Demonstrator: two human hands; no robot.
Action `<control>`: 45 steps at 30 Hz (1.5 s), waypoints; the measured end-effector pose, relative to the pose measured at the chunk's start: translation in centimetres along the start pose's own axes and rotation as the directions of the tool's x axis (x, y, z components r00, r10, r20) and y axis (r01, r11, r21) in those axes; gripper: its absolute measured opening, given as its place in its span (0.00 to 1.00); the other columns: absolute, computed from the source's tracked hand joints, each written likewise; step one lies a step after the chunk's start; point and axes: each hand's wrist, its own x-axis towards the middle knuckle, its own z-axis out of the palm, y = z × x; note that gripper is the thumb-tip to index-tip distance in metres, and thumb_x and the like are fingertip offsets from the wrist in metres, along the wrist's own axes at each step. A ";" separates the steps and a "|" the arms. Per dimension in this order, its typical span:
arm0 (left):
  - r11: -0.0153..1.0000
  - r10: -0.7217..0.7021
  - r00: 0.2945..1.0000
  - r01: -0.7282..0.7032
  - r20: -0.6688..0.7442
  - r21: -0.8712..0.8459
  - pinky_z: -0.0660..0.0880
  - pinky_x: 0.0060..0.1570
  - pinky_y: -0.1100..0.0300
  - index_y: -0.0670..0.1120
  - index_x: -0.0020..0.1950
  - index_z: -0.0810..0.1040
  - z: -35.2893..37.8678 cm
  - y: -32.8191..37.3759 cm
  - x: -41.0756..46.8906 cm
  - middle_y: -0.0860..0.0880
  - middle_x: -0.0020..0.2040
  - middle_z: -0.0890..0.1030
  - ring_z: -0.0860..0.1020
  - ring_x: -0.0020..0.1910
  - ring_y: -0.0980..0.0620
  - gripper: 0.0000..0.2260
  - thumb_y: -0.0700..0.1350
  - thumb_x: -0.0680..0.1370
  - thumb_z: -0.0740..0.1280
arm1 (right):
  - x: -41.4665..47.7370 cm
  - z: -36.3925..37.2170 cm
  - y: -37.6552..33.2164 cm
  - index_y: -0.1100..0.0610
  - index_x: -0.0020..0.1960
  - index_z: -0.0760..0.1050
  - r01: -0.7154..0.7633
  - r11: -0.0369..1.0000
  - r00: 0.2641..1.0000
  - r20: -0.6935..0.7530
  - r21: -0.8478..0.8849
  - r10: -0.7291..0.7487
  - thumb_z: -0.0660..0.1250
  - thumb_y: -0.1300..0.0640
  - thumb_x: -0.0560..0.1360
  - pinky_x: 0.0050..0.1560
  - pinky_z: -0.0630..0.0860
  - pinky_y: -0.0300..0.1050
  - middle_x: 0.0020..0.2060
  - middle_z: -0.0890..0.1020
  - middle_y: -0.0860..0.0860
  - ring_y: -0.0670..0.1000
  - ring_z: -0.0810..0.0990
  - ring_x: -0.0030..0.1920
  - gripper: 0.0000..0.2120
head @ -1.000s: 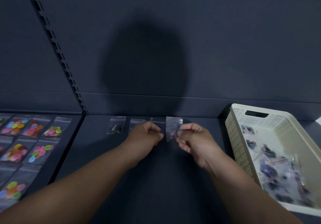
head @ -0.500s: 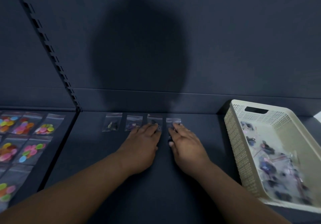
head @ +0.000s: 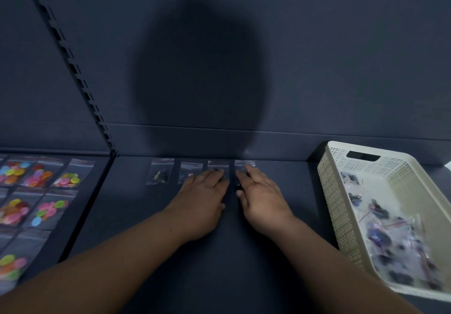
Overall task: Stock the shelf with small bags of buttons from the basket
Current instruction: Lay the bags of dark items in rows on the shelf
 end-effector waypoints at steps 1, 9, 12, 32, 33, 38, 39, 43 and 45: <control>1.000 0.004 1.000 -0.004 -0.017 -0.006 0.44 0.73 0.53 0.49 0.77 0.51 -0.3 0.1 0.0 0.50 0.78 0.49 0.47 0.76 0.50 0.28 0.51 0.80 0.57 | -0.2 -0.2 -0.1 0.52 0.76 0.54 0.004 1.000 1.000 -0.013 0.007 -0.004 0.53 0.51 0.81 0.75 0.46 0.45 0.77 0.50 0.51 0.51 0.48 0.76 0.24; 0.997 0.070 0.986 -0.071 -0.153 -0.001 0.49 0.73 0.56 0.51 0.77 0.55 -2.8 1.7 0.9 0.49 0.78 0.53 0.52 0.76 0.50 0.29 0.54 0.78 0.61 | -3.3 -4.5 0.0 0.51 0.73 0.59 0.034 0.995 0.983 -0.178 -0.093 -0.050 0.58 0.52 0.78 0.74 0.46 0.46 0.77 0.52 0.51 0.53 0.50 0.76 0.24; 0.993 0.116 0.976 -0.118 -0.185 0.000 0.50 0.73 0.56 0.50 0.76 0.56 -3.5 3.5 1.6 0.49 0.78 0.55 0.54 0.75 0.50 0.29 0.55 0.78 0.61 | -5.4 -6.7 1.6 0.52 0.73 0.63 0.022 0.992 0.963 -0.263 -0.124 -0.055 0.61 0.53 0.76 0.75 0.51 0.49 0.75 0.58 0.53 0.56 0.55 0.75 0.26; 0.950 0.225 0.971 -0.236 -0.077 -0.203 0.54 0.69 0.64 0.49 0.75 0.60 -2.5 17.4 7.0 0.51 0.76 0.61 0.59 0.73 0.53 0.26 0.54 0.79 0.60 | -5.9 -9.8 19.0 0.50 0.75 0.57 -0.196 0.980 0.978 0.066 -0.020 0.196 0.69 0.46 0.72 0.74 0.55 0.46 0.76 0.55 0.52 0.52 0.53 0.75 0.36; 0.951 0.223 0.971 -0.235 -0.079 -0.201 0.55 0.69 0.64 0.49 0.75 0.60 -2.4 17.5 7.0 0.51 0.75 0.62 0.60 0.73 0.52 0.25 0.54 0.79 0.60 | -5.2 -9.6 19.4 0.49 0.75 0.57 -0.201 0.979 0.976 0.081 -0.017 0.202 0.69 0.46 0.71 0.74 0.55 0.47 0.76 0.55 0.52 0.52 0.52 0.75 0.37; 0.956 0.198 0.977 -0.210 -0.076 -0.203 0.60 0.70 0.56 0.50 0.74 0.61 -1.7 17.6 7.4 0.52 0.73 0.66 0.63 0.71 0.52 0.26 0.56 0.78 0.59 | -3.3 -9.3 20.7 0.47 0.67 0.71 -0.149 0.988 0.987 0.050 -0.039 0.151 0.70 0.50 0.70 0.69 0.62 0.43 0.66 0.70 0.50 0.52 0.67 0.67 0.26; 0.959 0.193 0.978 -0.204 -0.072 -0.198 0.60 0.70 0.54 0.51 0.75 0.60 -1.5 17.6 7.6 0.52 0.74 0.65 0.63 0.72 0.52 0.26 0.57 0.78 0.58 | -3.2 -9.1 20.9 0.47 0.63 0.76 -0.128 0.992 0.992 0.019 -0.018 0.129 0.71 0.53 0.70 0.66 0.64 0.41 0.61 0.73 0.50 0.52 0.71 0.64 0.21; 0.965 0.168 0.984 -0.176 -0.055 -0.194 0.59 0.71 0.56 0.53 0.76 0.56 -1.4 17.9 7.6 0.52 0.74 0.65 0.62 0.72 0.52 0.27 0.56 0.79 0.58 | -3.4 -8.8 21.2 0.45 0.39 0.79 -0.129 0.982 0.986 -0.091 0.134 0.142 0.67 0.63 0.71 0.45 0.69 0.36 0.42 0.78 0.45 0.48 0.78 0.46 0.12; 0.966 0.160 0.986 -0.167 -0.052 -0.198 0.59 0.70 0.58 0.53 0.76 0.56 -1.6 18.1 7.6 0.51 0.74 0.65 0.62 0.72 0.51 0.26 0.56 0.79 0.58 | -3.6 -9.3 21.3 0.47 0.35 0.76 -0.148 0.964 0.978 -0.113 0.220 0.176 0.67 0.64 0.72 0.38 0.69 0.35 0.33 0.77 0.42 0.46 0.77 0.36 0.13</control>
